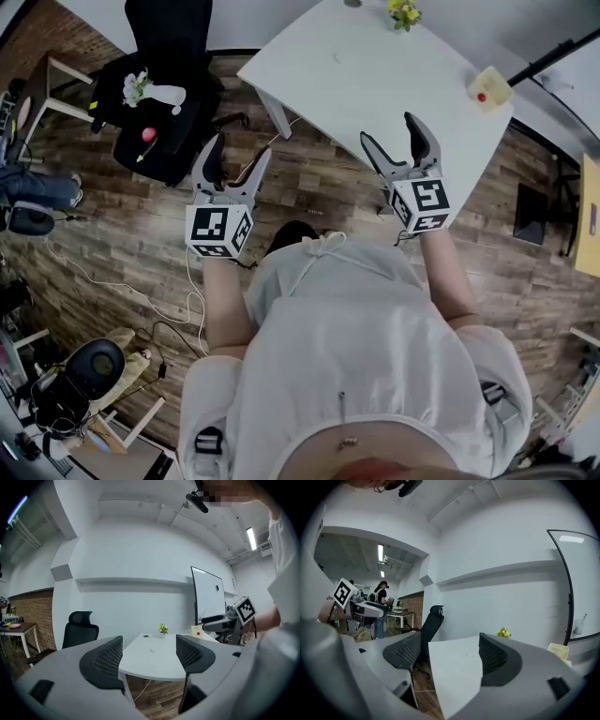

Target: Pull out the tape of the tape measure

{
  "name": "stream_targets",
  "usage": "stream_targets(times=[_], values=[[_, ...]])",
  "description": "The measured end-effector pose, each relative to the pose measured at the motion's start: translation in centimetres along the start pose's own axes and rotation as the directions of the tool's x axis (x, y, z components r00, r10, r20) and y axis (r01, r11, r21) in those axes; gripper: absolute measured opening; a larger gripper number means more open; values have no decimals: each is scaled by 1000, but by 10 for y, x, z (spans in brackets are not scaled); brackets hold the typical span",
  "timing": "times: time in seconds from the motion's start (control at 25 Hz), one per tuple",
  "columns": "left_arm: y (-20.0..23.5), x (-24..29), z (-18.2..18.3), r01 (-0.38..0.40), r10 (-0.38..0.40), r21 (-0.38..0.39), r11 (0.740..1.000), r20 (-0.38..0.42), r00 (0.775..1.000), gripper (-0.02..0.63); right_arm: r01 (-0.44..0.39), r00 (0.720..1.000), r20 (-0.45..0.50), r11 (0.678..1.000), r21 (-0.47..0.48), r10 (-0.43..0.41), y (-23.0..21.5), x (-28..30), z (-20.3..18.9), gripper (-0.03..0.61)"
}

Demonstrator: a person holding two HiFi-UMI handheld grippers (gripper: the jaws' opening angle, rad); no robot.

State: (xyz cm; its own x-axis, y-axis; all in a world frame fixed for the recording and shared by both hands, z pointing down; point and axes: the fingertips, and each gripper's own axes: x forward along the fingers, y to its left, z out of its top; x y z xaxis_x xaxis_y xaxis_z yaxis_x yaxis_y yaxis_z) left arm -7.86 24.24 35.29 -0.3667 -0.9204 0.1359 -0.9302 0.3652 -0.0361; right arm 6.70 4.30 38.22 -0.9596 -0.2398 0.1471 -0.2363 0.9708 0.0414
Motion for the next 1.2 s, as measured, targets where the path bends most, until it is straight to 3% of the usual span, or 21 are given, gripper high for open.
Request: stream_targets(times=[0.32,0.64,0.88,1.04,1.2], values=[[2,128,-7,181,-177,43,983,-71,982,356,123,991,-68,991,46,-119,-70,48,-22,380],[2,261,-7,428,-416,72,901,-135,899,356,346,934,-131,932,105,-332,-134,87,-27,374],[-2,337,-36,592,-563,65,803,-243,790,356,475,874,-197,868,145,-445,-161,112,-41,370],[-16,369,-69,708,-648,67,703,-352,676,356,547,829,-249,820,171,-501,-168,119,-62,370],[-28,392,-102,788,-681,81,611,-454,575,356,598,791,-299,777,194,-534,-174,124,-83,367]])
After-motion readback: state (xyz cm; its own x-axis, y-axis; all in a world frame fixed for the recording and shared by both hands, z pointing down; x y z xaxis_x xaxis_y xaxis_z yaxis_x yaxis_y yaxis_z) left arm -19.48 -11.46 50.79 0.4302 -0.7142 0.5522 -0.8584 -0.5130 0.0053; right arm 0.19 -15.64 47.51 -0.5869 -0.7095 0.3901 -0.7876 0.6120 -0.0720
